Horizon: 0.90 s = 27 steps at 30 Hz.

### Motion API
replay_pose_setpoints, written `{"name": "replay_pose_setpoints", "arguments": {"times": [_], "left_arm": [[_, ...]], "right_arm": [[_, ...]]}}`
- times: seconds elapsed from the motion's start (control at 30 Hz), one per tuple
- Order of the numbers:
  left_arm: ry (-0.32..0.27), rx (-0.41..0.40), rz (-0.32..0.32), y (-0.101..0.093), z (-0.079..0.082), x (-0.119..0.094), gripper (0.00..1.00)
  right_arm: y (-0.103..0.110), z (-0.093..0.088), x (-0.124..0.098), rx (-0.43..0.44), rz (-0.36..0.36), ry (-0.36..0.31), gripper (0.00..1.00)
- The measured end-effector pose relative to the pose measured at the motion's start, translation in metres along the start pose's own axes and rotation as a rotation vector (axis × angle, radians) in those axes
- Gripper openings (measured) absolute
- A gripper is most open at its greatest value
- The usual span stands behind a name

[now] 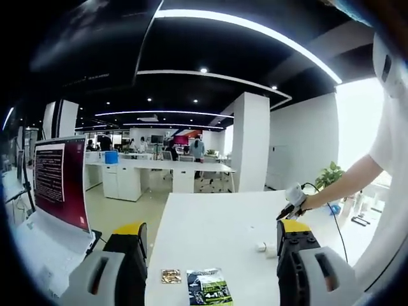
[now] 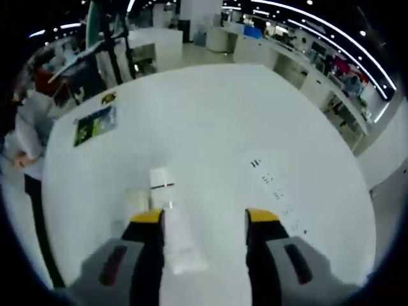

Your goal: Arrange the skincare products in the storage area until every visible bottle or jar stands upright without overlapping.

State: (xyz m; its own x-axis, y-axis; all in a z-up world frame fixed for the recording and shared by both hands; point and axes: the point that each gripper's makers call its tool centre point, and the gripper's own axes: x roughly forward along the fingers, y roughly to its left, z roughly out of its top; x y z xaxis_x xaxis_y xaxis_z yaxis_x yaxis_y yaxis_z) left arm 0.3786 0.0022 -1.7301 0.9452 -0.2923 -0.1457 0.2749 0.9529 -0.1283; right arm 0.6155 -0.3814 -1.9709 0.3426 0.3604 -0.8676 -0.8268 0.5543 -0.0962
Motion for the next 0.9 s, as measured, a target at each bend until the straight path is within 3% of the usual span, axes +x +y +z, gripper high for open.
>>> {"name": "replay_pose_setpoints", "arguments": {"times": [0.3, 0.47, 0.6, 0.9], "left_arm": [[0.025, -0.009, 0.018, 0.007, -0.003, -0.003, 0.86], [0.045, 0.006, -0.007, 0.005, -0.001, 0.002, 0.86], [0.044, -0.013, -0.023, 0.004, 0.000, 0.004, 0.86], [0.104, -0.043, -0.049, -0.002, -0.019, 0.007, 0.85]], "right_arm": [[0.017, -0.025, 0.025, -0.037, 0.058, 0.095, 0.46], [0.024, -0.033, 0.034, -0.036, 0.082, 0.123, 0.46], [0.031, -0.041, 0.043, -0.086, 0.103, 0.174, 0.43], [0.033, -0.041, 0.055, -0.113, 0.118, 0.196, 0.41]]}}
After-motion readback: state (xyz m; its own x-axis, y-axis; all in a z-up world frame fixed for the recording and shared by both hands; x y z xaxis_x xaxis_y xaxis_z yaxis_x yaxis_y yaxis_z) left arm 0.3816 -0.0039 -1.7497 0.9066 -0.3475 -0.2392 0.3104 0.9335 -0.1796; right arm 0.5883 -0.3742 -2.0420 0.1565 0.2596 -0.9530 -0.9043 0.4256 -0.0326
